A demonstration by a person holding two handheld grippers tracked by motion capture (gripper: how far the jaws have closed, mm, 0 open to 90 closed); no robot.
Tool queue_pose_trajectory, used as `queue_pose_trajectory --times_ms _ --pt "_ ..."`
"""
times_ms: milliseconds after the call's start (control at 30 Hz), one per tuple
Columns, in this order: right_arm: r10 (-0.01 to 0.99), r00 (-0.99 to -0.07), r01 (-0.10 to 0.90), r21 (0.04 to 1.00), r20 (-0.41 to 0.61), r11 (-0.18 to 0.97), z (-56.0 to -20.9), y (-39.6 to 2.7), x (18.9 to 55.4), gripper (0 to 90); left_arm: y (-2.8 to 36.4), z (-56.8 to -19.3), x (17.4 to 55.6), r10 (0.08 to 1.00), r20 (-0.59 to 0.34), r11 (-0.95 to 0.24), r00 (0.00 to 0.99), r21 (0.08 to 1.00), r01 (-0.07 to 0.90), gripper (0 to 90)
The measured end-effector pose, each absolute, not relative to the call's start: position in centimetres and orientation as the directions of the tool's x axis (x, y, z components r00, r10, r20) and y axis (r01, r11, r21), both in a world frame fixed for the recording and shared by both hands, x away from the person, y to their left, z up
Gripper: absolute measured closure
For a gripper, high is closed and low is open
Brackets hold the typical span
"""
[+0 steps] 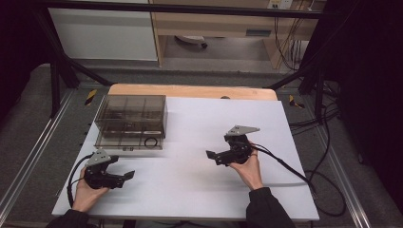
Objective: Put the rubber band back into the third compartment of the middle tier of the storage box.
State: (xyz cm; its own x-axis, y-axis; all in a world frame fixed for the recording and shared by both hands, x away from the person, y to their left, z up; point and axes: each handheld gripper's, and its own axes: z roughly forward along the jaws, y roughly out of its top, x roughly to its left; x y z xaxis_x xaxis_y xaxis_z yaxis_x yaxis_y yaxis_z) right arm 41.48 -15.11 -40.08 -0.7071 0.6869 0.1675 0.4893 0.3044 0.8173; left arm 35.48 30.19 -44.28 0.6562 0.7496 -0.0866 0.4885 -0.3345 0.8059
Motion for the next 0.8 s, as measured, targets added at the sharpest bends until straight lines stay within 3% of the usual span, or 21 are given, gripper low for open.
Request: queue_pose_trajectory --times_ms 800 --pt "0.700 -0.683 0.534 0.797 0.209 0.282 -43.8 -24.6 37.8 0.6 30.1 -44.3 35.5 0.747 -0.083 -0.344 0.660 0.801 0.490 5.9"
